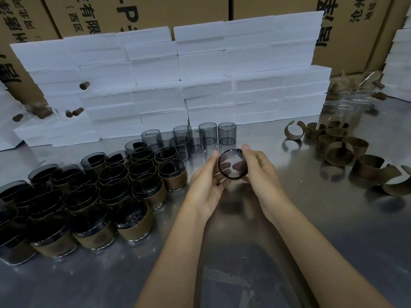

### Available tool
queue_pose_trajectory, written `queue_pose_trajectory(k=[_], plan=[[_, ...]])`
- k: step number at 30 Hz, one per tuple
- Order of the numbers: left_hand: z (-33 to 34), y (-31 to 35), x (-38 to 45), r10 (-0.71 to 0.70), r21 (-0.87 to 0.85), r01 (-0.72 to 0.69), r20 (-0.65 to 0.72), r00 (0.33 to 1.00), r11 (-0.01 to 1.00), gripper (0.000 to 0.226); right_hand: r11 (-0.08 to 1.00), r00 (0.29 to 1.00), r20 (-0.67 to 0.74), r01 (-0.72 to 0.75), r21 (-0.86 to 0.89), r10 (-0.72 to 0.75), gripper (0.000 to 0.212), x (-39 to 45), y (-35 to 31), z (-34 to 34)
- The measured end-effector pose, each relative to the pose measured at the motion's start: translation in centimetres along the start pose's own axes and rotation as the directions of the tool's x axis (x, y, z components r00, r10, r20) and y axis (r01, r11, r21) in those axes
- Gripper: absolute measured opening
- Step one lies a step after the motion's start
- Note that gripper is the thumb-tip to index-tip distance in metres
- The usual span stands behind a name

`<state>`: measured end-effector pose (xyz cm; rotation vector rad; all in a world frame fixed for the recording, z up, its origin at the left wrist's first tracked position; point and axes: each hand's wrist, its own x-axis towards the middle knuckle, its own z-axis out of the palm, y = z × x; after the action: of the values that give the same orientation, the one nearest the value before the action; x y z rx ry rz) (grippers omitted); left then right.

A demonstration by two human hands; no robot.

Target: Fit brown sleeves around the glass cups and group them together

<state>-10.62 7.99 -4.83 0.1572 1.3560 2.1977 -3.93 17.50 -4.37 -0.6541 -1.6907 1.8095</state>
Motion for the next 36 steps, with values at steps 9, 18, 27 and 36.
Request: queue_pose_trajectory(k=[9, 18, 27, 36], plan=[[2.4, -0.9, -1.4, 0.093, 0.169, -0.069, -0.142, 0.986, 0.983, 0.043, 0.896, 0.953, 0.043, -0.298, 0.328, 0.301, 0.033, -0.5, -1.3, -0.5], [2.7, -1.2, -1.9, 0.115, 0.177, -0.098, -0.088, 0.989, 0.979, 0.057, 0.911, 0.962, 0.095, -0.273, 0.308, 0.257, 0.043, -0.7, -0.8, -0.2], [2.6, -1.0, -2.2, 0.111, 0.153, -0.099, -0.07, 0.991, 0.983, 0.069, 0.907, 0.958, 0.087, -0.287, 0.306, 0.274, 0.044, -0.9, -1.0, -0.1], [2.6, -1.5, -1.4, 0.146, 0.312, -0.163, 0.078, 0.986, 0.936, 0.04, 0.991, 0.97, -0.242, 0.064, 0.12, -0.034, 0.049, -0.4, -1.5, -0.9]])
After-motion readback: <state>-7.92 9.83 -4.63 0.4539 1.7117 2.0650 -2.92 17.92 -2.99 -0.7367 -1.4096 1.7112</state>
